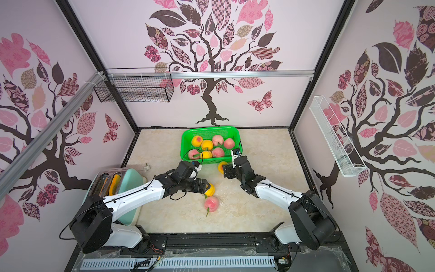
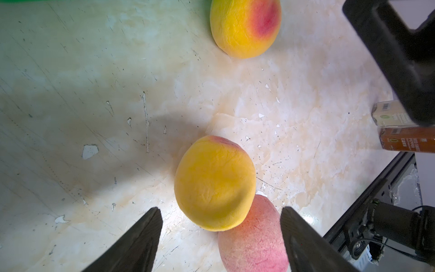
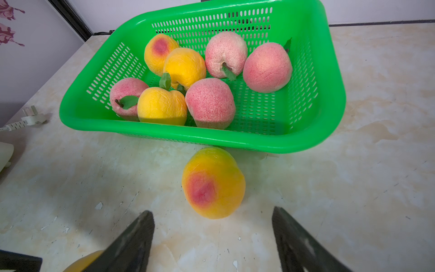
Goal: Put the peaches into the basket
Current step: Place the peach in the basket, then pick up the peach from the center of the board.
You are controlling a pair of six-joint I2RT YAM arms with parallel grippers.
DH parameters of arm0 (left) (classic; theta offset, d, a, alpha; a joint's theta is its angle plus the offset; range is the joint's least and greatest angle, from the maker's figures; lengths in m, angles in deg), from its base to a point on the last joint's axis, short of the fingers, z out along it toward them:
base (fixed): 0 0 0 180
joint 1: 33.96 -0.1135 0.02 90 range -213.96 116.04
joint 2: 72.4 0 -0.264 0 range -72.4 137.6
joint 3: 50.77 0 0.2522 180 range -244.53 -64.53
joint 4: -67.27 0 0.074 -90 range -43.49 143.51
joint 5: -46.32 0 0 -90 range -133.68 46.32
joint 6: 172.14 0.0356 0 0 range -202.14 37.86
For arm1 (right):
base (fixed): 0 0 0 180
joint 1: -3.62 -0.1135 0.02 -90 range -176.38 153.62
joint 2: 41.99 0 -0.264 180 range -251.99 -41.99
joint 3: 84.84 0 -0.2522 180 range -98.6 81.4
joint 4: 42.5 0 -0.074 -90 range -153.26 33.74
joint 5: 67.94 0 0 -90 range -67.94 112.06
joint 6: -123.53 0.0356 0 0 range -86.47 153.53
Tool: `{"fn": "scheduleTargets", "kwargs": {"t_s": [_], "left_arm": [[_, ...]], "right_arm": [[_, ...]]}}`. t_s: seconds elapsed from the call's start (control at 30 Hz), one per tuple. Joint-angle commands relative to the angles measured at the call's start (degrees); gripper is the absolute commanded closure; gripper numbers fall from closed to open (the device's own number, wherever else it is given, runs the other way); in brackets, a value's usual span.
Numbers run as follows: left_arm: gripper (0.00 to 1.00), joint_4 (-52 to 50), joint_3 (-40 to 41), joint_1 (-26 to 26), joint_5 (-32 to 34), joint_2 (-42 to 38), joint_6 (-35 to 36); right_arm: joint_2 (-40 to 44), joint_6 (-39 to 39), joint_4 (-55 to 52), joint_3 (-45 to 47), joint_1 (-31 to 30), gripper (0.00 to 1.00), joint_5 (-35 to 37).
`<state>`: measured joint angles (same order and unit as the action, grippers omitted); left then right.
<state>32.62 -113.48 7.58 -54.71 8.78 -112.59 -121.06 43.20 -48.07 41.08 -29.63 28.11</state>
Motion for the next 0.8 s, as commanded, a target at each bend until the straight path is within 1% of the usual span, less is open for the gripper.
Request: {"fn": "scheduleTargets", "kwargs": {"t_s": [0.0, 0.27, 0.47, 0.77], "left_arm": [[0.17, 1.1, 0.8, 0.7, -0.4, 0.9, -0.3], [0.17, -0.1, 0.0, 1.4, 1.3, 2.9, 0.5], [0.17, -0.4, -0.6, 1.6, 1.2, 3.5, 0.3], [0.18, -1.8, -3.1, 2.7, 1.1, 7.9, 1.4]], "right_arm": [[0.2, 0.3, -0.4, -0.6, -0.2, 0.19, 0.0], [0.1, 0.3, -0.4, -0.6, -0.2, 0.19, 0.0], [-0.4, 0.3, -0.6, -0.9, -0.2, 0.19, -0.3], [0.2, 0.2, -0.7, -0.7, -0.3, 0.19, 0.0]]}}
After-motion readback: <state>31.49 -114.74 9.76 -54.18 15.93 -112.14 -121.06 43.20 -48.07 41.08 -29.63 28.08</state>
